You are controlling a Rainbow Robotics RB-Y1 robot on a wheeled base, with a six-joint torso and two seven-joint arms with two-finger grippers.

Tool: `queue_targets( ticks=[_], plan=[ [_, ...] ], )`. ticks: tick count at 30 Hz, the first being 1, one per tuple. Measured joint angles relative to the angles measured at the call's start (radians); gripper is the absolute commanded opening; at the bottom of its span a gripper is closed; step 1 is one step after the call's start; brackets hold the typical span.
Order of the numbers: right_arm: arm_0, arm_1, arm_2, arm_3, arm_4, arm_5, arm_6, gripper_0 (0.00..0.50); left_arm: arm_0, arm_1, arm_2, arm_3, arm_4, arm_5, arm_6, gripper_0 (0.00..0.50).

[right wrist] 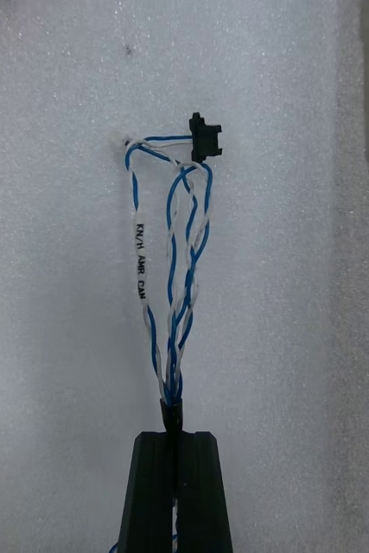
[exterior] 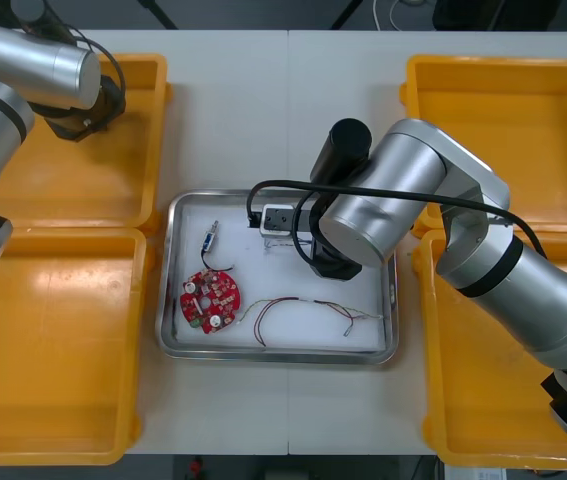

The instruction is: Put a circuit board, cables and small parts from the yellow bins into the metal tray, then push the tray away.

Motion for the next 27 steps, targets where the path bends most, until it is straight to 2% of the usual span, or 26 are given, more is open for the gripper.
queue_targets(
  ticks=[3, 5, 6, 8, 17, 21, 27],
  plan=[
    [0.0, 0.005, 0.001, 0.025, 0.0, -0.006, 0.0, 0.0, -0.001, 0.0, 0.0, 0.001, 0.008, 0.001, 0.0, 0.0],
    [0.0, 0.008, 0.001, 0.038, 0.0, -0.006, 0.0, 0.098, -0.002, 0.001, 0.0, 0.001, 0.015, 0.012, 0.0, 0.0],
    [0.0, 0.009, 0.001, 0.041, 0.001, -0.006, 0.0, 0.247, -0.004, 0.002, 0.001, 0.0, 0.018, 0.025, 0.0, 0.0],
    [0.0, 0.01, 0.001, 0.042, 0.004, -0.006, 0.0, 0.5, -0.009, 0.003, 0.004, -0.005, 0.02, 0.067, 0.0, 0.0],
    [0.0, 0.012, 0.001, 0.028, 0.015, 0.003, -0.003, 0.5, -0.01, 0.027, 0.065, -0.122, 0.023, 0.3, -0.001, 0.0],
    [0.0, 0.012, 0.0, -0.018, 0.024, 0.072, -0.022, 0.5, -0.01, 0.051, 0.083, -0.196, 0.029, 0.4, -0.002, 0.0],
    [0.0, 0.019, -0.055, -0.121, 0.021, 0.237, -0.041, 0.5, -0.01, 0.083, 0.087, -0.298, 0.043, 0.545, -0.007, 0.0]
  ],
)
